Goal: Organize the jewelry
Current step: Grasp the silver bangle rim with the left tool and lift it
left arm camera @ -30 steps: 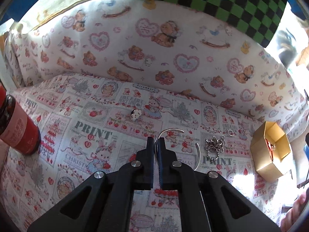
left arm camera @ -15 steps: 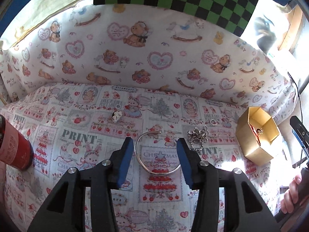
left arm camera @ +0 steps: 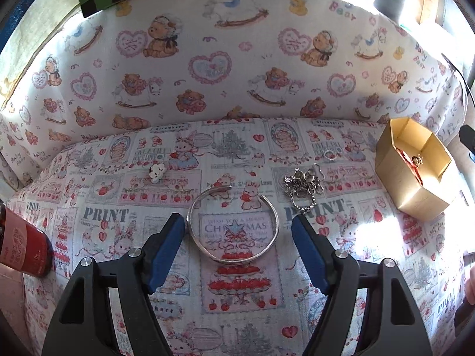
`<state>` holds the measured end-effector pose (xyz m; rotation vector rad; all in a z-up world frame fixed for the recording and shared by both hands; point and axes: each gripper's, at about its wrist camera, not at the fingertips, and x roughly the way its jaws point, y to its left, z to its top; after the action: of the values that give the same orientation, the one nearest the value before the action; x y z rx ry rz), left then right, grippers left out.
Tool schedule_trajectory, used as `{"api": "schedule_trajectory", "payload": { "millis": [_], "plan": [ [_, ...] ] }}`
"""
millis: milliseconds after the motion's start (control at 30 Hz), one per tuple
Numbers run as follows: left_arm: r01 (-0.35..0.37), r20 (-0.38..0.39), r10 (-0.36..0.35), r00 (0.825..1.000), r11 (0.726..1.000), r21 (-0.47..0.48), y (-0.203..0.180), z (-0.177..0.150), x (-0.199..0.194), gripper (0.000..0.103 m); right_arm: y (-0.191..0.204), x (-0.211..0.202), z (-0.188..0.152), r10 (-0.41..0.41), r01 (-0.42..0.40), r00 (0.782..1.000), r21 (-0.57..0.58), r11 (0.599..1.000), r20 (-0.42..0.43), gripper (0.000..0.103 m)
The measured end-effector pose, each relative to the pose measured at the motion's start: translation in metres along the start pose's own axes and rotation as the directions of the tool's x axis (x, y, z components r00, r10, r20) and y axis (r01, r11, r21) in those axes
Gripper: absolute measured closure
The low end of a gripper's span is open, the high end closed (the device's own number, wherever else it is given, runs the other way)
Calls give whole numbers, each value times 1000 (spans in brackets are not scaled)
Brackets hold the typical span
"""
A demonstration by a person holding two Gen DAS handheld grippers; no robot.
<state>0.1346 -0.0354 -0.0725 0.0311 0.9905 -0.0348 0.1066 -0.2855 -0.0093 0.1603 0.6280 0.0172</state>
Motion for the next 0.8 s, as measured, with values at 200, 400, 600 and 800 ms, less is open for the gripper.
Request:
{"api": "schedule_trajectory", "payload": {
  "millis": [200, 400, 600, 800],
  "plan": [
    [-6, 41, 7, 999, 1000, -15, 1, 6, 5, 39, -4, 0, 1, -16, 16, 1000, 14, 1000, 1, 5],
    [52, 130, -38, 991, 993, -106, 39, 6, -33, 40, 1, -8, 2, -17, 17, 999, 1, 1000, 34, 5],
    [162, 344, -92, 935, 970, -181, 70, 9, -103, 40, 16, -26, 2, 25, -21, 998, -51, 998, 64, 6],
    [125, 366, -36, 930, 967, -222, 89, 13, -112, 40, 51, -61, 10, 110, -97, 987, -114, 989, 117, 6]
  ]
}}
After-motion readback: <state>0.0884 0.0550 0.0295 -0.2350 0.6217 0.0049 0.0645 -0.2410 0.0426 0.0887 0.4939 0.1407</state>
